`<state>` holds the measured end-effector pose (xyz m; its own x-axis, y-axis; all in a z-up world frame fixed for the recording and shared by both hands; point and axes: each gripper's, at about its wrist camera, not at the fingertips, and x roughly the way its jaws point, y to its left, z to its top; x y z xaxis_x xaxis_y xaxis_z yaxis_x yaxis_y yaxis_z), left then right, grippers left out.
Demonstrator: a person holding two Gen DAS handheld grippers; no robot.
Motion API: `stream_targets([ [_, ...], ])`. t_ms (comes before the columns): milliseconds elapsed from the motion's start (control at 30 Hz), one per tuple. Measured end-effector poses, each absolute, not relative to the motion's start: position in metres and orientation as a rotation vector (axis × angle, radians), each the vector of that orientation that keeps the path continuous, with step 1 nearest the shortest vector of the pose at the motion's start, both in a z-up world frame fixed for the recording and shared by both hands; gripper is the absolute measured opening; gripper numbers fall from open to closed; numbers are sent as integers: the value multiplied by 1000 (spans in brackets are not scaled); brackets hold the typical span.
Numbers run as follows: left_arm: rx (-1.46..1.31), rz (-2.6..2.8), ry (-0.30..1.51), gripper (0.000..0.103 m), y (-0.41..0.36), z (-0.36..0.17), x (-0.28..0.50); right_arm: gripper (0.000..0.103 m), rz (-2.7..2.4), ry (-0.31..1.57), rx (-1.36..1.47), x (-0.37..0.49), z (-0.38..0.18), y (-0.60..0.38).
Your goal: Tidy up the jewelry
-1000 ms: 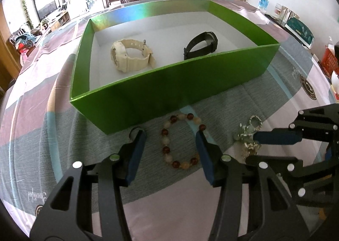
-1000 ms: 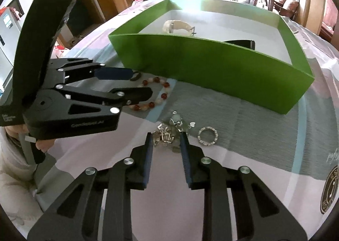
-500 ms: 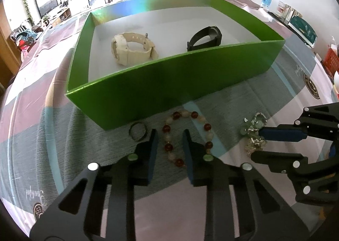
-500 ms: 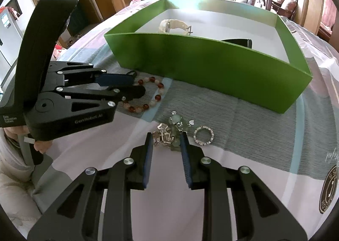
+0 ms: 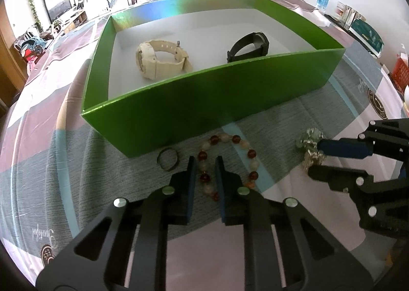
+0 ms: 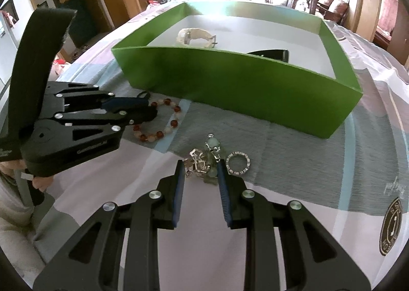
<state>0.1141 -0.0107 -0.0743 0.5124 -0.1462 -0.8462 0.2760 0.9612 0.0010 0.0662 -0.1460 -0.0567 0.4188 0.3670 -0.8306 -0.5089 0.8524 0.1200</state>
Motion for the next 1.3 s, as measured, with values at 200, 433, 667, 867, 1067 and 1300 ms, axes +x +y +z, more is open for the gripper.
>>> stream_targets([
  [200,145,-254,1000,16,-11,-74,113,26,488,989,-155,72,-56,-154],
  [433,144,-253,999,16,-11,-74,114,26,482,989,-151,73,-56,-158],
  [667,141,-244,998,20,-10,-74,113,26,482,990,-150,74,-56,-158],
  [867,145,-238,992,18,-11,-74,113,26,457,985,-134,76,-55,-159],
  [1067,143,-244,991,8,-12,-74,112,26,422,963,-118,78,-51,-163],
  [1300,130,-228,987,8,-8,-72,113,26,420,960,-125,78,-51,-162],
])
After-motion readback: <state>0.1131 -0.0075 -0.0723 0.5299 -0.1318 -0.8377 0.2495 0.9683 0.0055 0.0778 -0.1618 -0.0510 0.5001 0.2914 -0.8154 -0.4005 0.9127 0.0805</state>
